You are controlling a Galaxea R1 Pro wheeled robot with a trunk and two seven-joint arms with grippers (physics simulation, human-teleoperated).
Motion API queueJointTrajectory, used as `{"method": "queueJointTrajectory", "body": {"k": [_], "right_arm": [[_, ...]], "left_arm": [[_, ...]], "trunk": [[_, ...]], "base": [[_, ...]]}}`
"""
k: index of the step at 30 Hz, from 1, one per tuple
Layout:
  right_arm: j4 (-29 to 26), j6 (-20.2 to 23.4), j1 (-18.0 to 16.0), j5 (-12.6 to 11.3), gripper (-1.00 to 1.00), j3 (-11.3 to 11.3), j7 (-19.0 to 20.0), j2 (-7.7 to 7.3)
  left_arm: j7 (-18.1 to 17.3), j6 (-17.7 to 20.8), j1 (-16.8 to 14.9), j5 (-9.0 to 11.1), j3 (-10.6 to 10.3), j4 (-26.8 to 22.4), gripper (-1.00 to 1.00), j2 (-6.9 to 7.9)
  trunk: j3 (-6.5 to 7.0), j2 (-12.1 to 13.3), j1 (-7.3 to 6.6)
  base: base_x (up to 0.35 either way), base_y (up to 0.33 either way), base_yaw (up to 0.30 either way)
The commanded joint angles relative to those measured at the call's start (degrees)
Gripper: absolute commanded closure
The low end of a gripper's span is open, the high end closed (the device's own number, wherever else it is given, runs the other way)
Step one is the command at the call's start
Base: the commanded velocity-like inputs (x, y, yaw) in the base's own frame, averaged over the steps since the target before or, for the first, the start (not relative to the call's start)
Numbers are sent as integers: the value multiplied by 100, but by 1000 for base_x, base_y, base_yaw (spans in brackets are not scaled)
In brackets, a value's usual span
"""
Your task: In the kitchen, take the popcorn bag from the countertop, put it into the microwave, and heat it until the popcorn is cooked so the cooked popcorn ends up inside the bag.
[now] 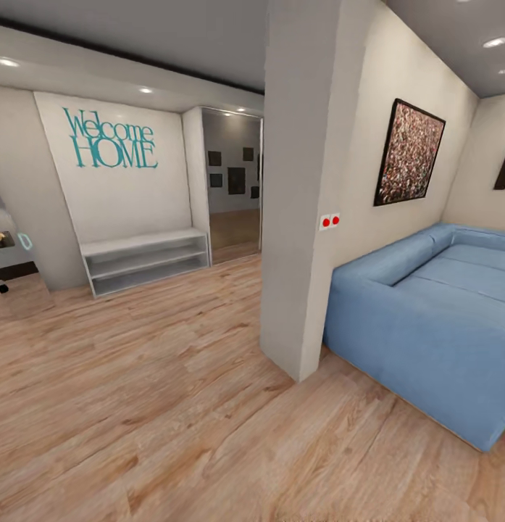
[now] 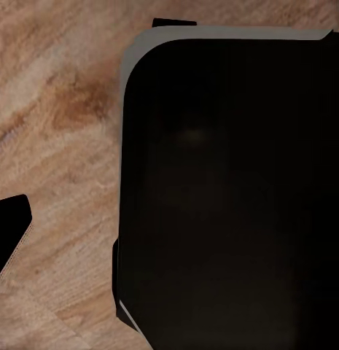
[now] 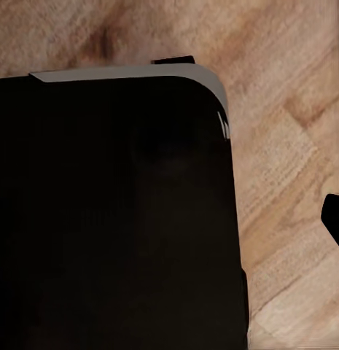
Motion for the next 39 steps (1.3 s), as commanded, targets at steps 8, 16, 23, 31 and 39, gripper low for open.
{"method": "queueJointTrajectory", "body": {"k": [8,16,23,31,39], "right_arm": [[9,-30,-3,209,-100,31,34,5],[9,-33,-3,220,-100,22,36,1],[9,-85,-3,148,-100,22,36,1],[9,-85,-3,122,-100,4,36,1],[9,-85,-3,137,-100,11,36,1]], "left_arm": [[-5,-8,-1,76,39,-19,-100,-92],[-7,-1,-1,43,32,-44,-100,-127],[-5,4,-1,42,19,-36,-100,-123],[-9,1,-1,66,44,-27,-100,-123],[-9,-1,-1,83,54,-27,-100,-123]], "trunk": [[-4,-3,0],[-4,-3,0],[-4,-3,0],[-4,-3,0],[-4,-3,0]], "base": [[0,0,-298],[0,0,-298],[0,0,-298],[0,0,-298],[0,0,-298]]}}
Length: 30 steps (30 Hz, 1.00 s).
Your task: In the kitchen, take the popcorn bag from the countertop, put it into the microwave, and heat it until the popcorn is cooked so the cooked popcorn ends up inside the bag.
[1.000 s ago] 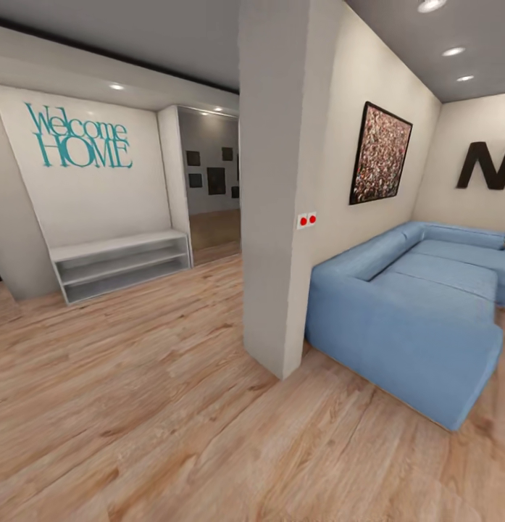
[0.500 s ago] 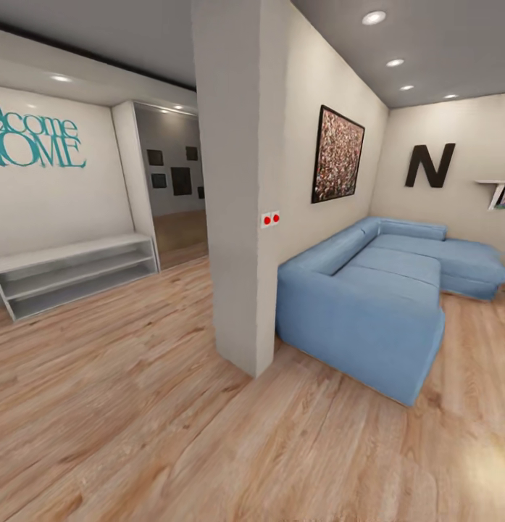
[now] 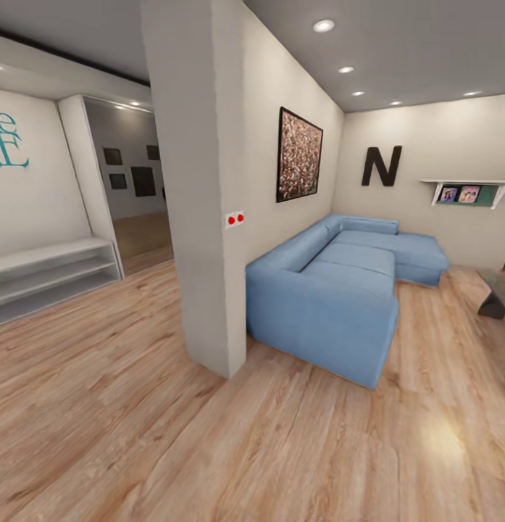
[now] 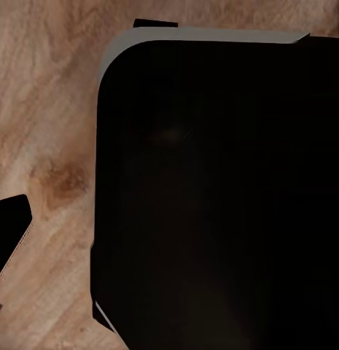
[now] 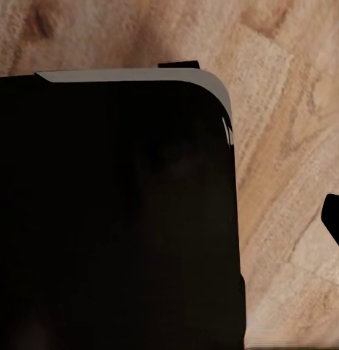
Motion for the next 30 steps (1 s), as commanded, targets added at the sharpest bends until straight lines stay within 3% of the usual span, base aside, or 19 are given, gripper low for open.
{"method": "queueJointTrajectory", "body": {"k": [1,30], "right_arm": [[9,-31,-3,-36,-100,-10,8,0],[25,-40,-3,-61,-100,-18,8,0]], "left_arm": [[-1,-9,-1,52,0,0,-100,0],[-1,-4,-1,49,4,0,-100,0]], "trunk": [[-4,-3,0],[-4,-3,0]], "base": [[0,0,-298],[0,0,-298]]}}
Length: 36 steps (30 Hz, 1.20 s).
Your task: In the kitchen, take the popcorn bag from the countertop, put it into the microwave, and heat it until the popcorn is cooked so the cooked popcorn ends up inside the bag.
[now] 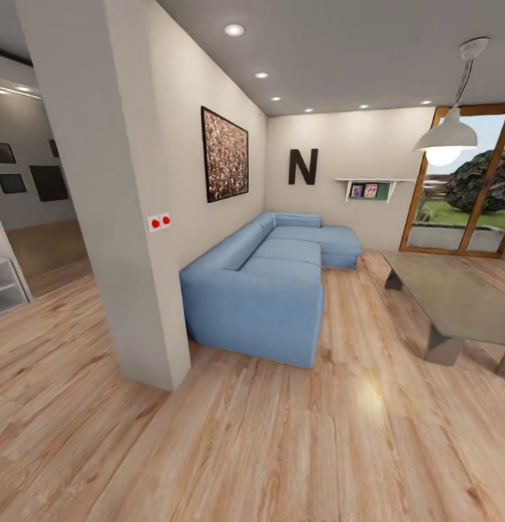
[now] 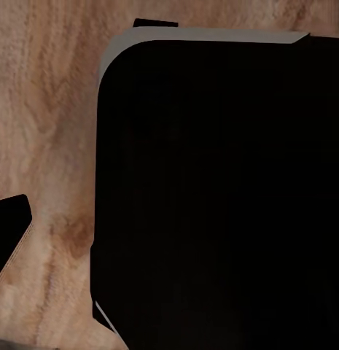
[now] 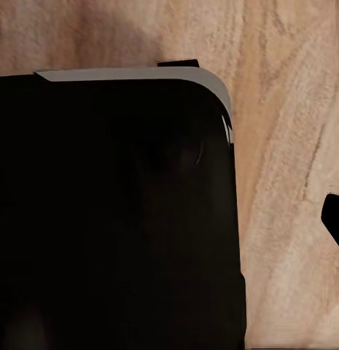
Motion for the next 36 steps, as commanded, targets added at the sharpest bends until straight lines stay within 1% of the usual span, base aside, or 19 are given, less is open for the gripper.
{"method": "queueJointTrajectory", "body": {"k": [1,9,13,16,17,18,19,21,24,28,36], "right_arm": [[12,-33,-4,-39,-100,-11,8,0],[13,-33,-4,-39,-100,-11,8,0],[13,-33,-4,-39,-100,-11,8,0],[13,-33,-4,-39,-100,-11,8,0],[13,-33,-4,-39,-100,-12,8,0],[13,-33,-4,-39,-100,-12,8,0],[13,-31,-4,-39,-100,-11,8,0],[13,-32,-4,-39,-100,-11,8,0],[13,-31,-4,-39,-100,-16,8,0],[13,-31,-4,-39,-100,-19,8,0],[13,-27,-4,-39,-100,-20,8,-8]], "left_arm": [[0,-7,-1,53,3,0,-100,0],[8,-2,-1,69,3,0,-100,0],[50,-7,-1,113,1,-8,-100,36],[63,-10,-1,426,85,-76,-100,115],[65,-12,-1,621,110,-122,-100,137],[66,-13,-1,744,120,-143,-100,156],[66,-14,-1,919,128,-164,-100,196],[63,-37,-1,1168,134,-169,-100,262],[61,-234,-1,1327,136,-154,-100,291],[54,-351,-1,1351,124,-164,-100,292],[13,-353,-1,1289,37,-142,-100,272]], "trunk": [[-4,-3,0],[-4,-3,0],[-4,-3,0],[-4,-3,0],[-4,-3,0],[-4,-3,0],[-4,-3,0],[-4,-3,0],[-4,-3,0],[-4,-3,0],[-4,-3,0]], "base": [[0,0,-298],[0,0,-298],[0,0,-298],[0,0,-298],[0,0,-298],[0,0,-298],[0,0,-298],[0,0,-298],[0,0,-298],[0,0,-298],[0,0,-298]]}}
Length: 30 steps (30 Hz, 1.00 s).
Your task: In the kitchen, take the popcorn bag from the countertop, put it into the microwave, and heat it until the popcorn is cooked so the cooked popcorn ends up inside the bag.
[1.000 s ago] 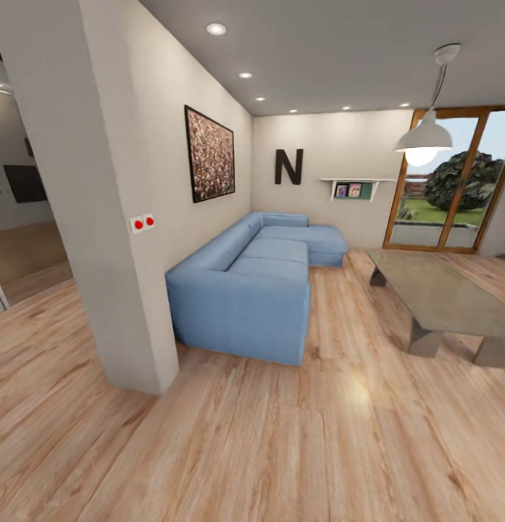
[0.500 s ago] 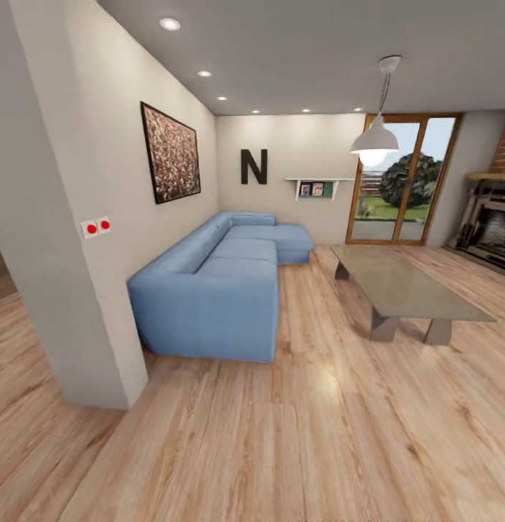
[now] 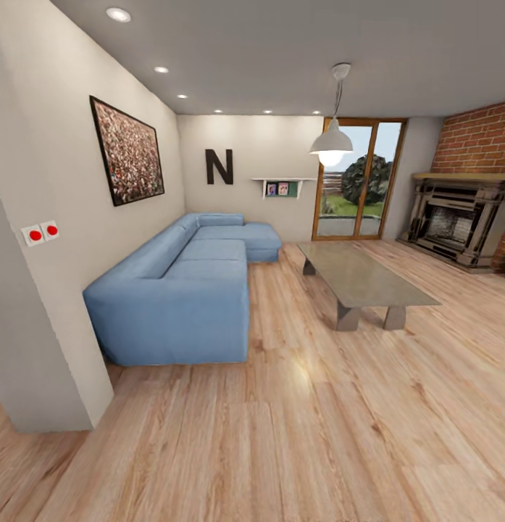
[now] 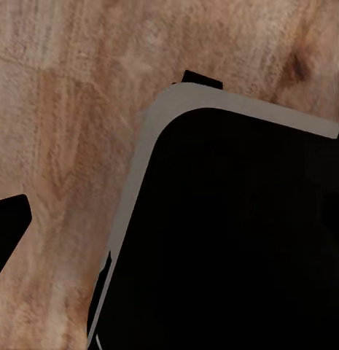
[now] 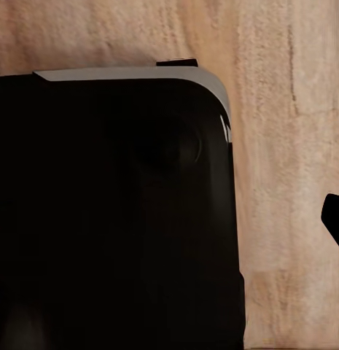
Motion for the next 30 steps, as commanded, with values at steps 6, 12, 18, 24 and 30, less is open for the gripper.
{"method": "queueJointTrajectory", "body": {"k": [6,12,18,24,30], "right_arm": [[11,-31,-4,-46,-100,-12,8,2],[11,-30,-4,-47,-100,-12,8,8],[11,-30,-4,-53,-100,-13,8,8],[11,-30,-4,-366,-100,-29,8,1],[11,-30,-4,-451,-100,-29,8,0]], "left_arm": [[-233,-2,-1,14,-18,2,-100,5],[-273,-15,-1,20,0,16,-100,6],[-258,20,-1,33,14,28,-100,-2],[-277,58,-1,15,8,-10,-100,-18],[-274,58,-1,-260,10,-26,-100,-26]], "trunk": [[-4,-3,0],[-4,-3,0],[-4,-3,0],[-4,-3,0],[-4,-3,0]], "base": [[0,0,-298],[0,0,-298],[0,0,-298],[0,0,-298],[9,0,-298]]}}
